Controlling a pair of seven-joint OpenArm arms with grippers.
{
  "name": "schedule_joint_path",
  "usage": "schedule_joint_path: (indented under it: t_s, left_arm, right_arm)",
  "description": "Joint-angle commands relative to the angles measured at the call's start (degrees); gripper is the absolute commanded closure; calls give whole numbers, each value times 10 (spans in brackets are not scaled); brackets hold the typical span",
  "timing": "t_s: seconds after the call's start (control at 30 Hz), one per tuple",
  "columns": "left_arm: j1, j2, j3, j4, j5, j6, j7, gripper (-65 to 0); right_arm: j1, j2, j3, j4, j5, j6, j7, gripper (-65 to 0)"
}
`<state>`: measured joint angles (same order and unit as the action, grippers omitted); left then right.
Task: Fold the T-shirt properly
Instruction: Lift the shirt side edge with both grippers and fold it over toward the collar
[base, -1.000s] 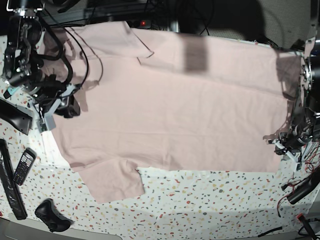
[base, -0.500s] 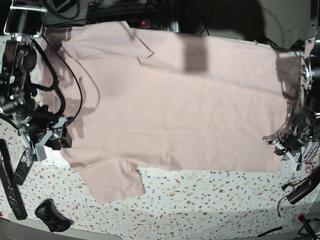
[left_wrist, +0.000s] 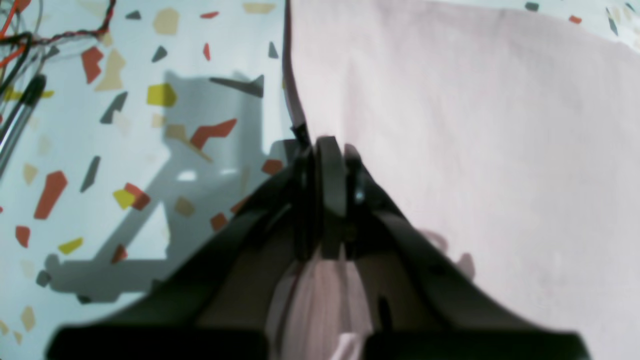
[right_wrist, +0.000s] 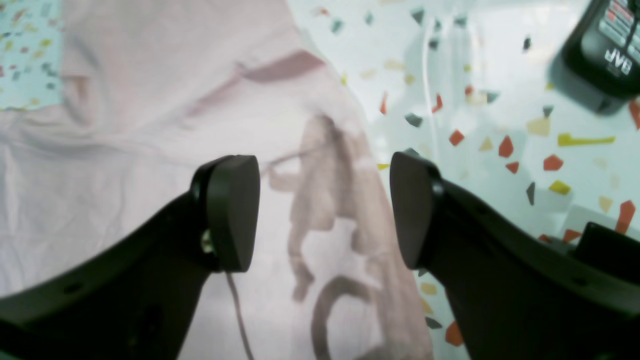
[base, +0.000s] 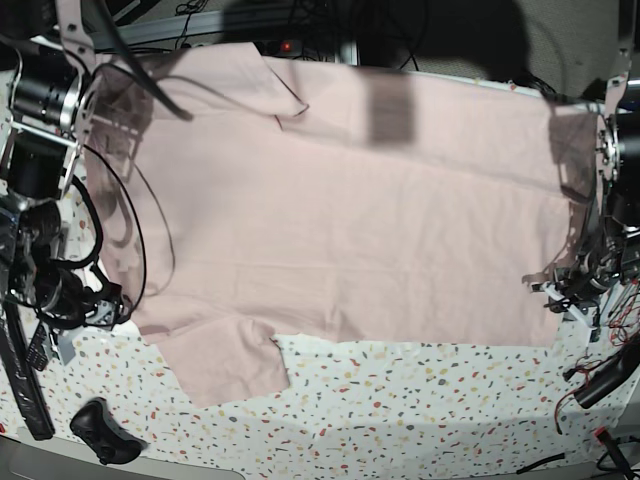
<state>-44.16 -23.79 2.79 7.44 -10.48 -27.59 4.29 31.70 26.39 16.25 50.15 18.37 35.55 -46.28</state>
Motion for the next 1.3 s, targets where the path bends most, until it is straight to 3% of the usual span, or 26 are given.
schedule_joint_path:
  t_s: [0.0,0.27,0.5,0.57,0.7,0.77,0.9,0.97,1.1,1.27]
  left_arm:
    - [-15,-7,0,6,-1,-3,0,0]
    - [-15,-7,0,6,-1,-3,-1,0]
    - [-15,-7,0,6,-1,-3,-5,0]
    - [-15,-7,0,6,-1,-3,-5,0]
    - [-12,-7,0,6,-21,-3,-9,0]
    - [-6,-7,0,8,-37,-3,-9,0]
    - [16,-9,-2,38,-50,-3,-20,0]
    - [32,-13,-2,71,-51,-3,-22,0]
    - [63,-29,-11,154,-77,-3,-6,0]
    - [89,-39,-100,238,-83,-3,36,0]
  right_arm:
    - [33,9,2,-15,0,7,17,-396]
    - [79,9,-9,-172,-79,7,64,-396]
    - [79,9,-112,-195,-108,5,62,-380]
    - [79,9,-135,-195,-104,5,64,-297]
    - [80,10,-144,-194,-105,5,86,-60]
    - [79,10,-144,-193,-108,7,107,-1]
    - [79,11,-144,-173,-109,12,121,0]
    - [75,11,-144,-148,-109,38,126,0]
    - [56,11,-144,-76,-109,40,126,0]
    - [11,11,-143,17,-107,39,119,0]
